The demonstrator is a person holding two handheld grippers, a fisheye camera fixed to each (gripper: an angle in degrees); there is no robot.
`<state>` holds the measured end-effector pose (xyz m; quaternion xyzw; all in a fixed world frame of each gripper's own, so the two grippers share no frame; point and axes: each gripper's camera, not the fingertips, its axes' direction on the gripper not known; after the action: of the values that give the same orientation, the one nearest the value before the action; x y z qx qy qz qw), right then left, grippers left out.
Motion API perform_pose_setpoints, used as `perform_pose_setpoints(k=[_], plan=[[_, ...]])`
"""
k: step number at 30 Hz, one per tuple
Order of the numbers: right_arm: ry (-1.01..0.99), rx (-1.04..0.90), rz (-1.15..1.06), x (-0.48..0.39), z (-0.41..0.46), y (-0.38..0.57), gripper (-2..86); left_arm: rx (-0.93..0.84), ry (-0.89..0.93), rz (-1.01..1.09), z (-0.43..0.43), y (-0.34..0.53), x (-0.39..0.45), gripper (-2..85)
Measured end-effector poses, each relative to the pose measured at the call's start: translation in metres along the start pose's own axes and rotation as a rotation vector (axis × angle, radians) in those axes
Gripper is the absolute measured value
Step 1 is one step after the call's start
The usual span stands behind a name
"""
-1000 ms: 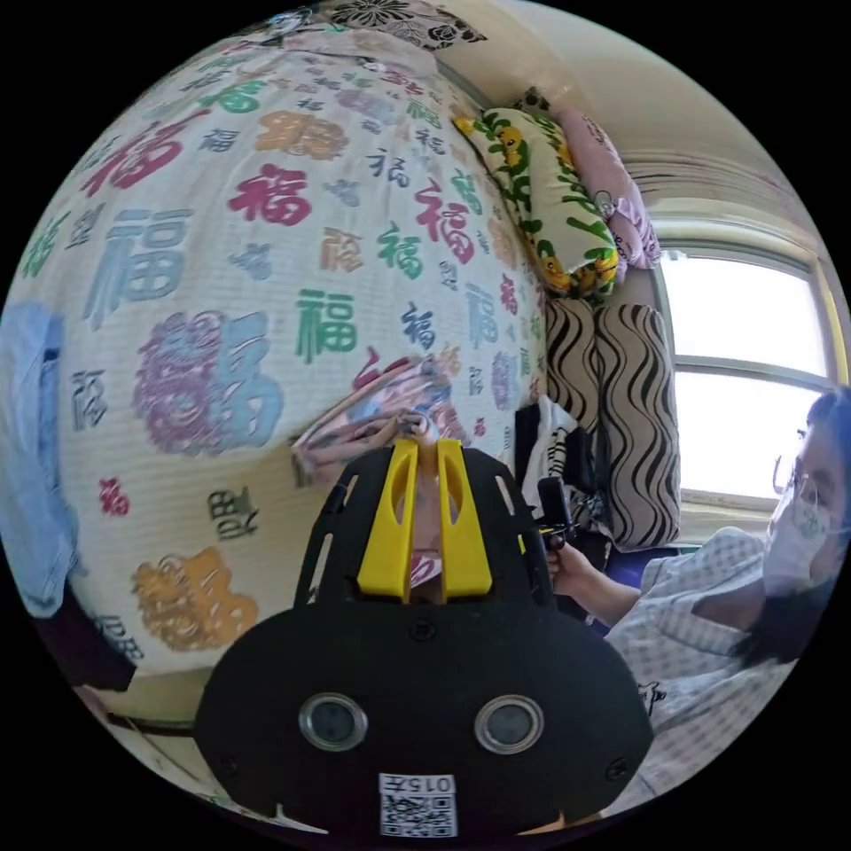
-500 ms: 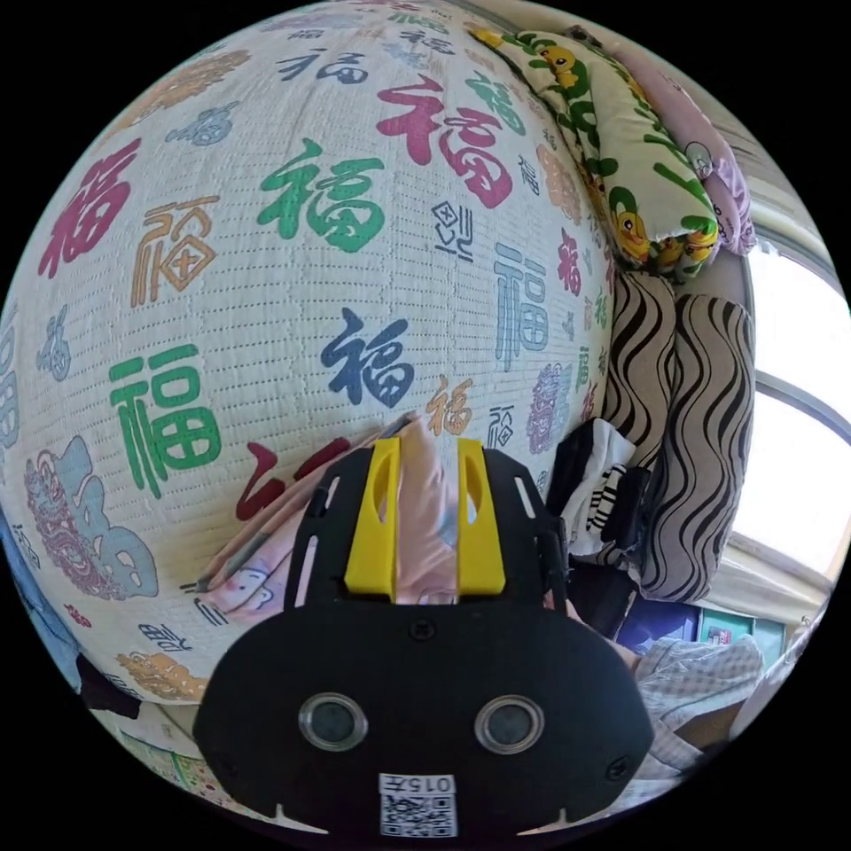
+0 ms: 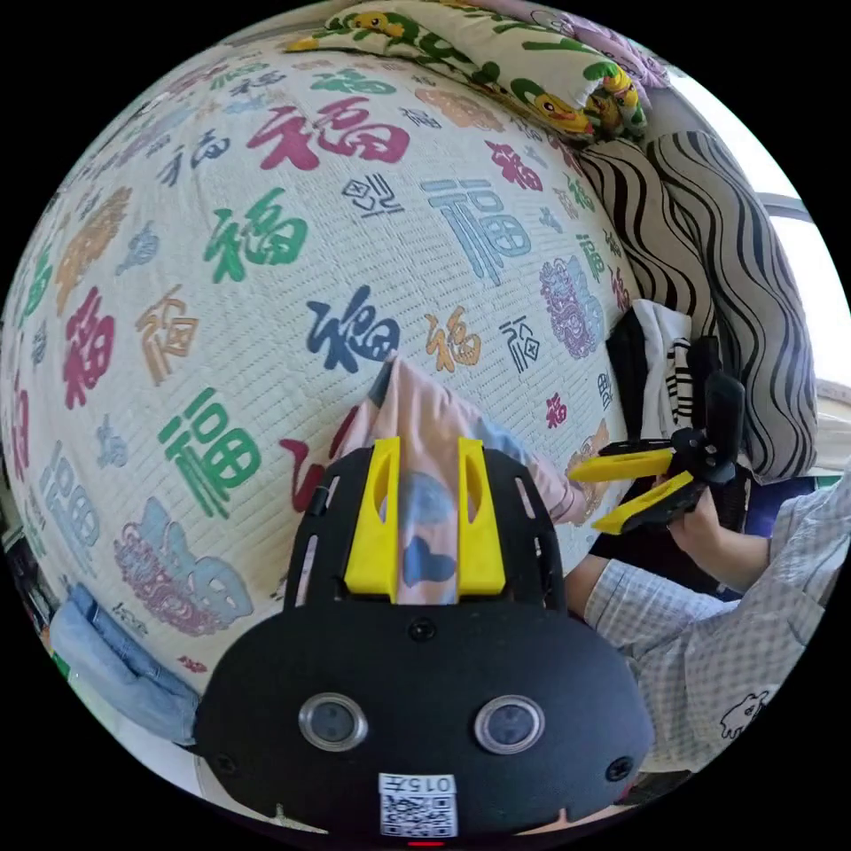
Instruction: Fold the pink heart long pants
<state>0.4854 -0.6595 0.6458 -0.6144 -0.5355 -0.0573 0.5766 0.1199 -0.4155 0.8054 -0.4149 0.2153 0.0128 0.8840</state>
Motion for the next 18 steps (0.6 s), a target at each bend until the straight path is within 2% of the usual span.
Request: perform_pose_setpoints(k=[2,6,7,11,15,18], plan=[[0.103,-0.086,-0.032,-0.013,0.02,-0.011,5.3,-0.012,-0.004,-0.015,0.014,-0.01,0.0,9.4],[0.175,-0.116,-0.005,-0.012,0.022,-0.007,2.7,-0.049,-0.018,-0.012,0.033,-0.027,-0.001,8.8],[0.188,-0.11,0.015,-0.009,0.016,-0.005,2.7,-0.046,-0.006,-0.007,0.035,-0.028,-0.002,8.7],[0.032,-0.097,0.037,-0.015,0.003,-0.001,4.7,-0.011,0.031,-0.009,0.032,-0.02,-0.005,8.8],[0.1,-0.049,-0.004,-0.051,-0.018,0.007,8.0,0.083,0.034,-0.063,0.011,0.017,-0.01,9.6],[0.153,-0.063,-0.123,-0.088,-0.019,0.007,7.6,0.073,-0.014,-0.107,0.014,0.047,-0.016,9.5]])
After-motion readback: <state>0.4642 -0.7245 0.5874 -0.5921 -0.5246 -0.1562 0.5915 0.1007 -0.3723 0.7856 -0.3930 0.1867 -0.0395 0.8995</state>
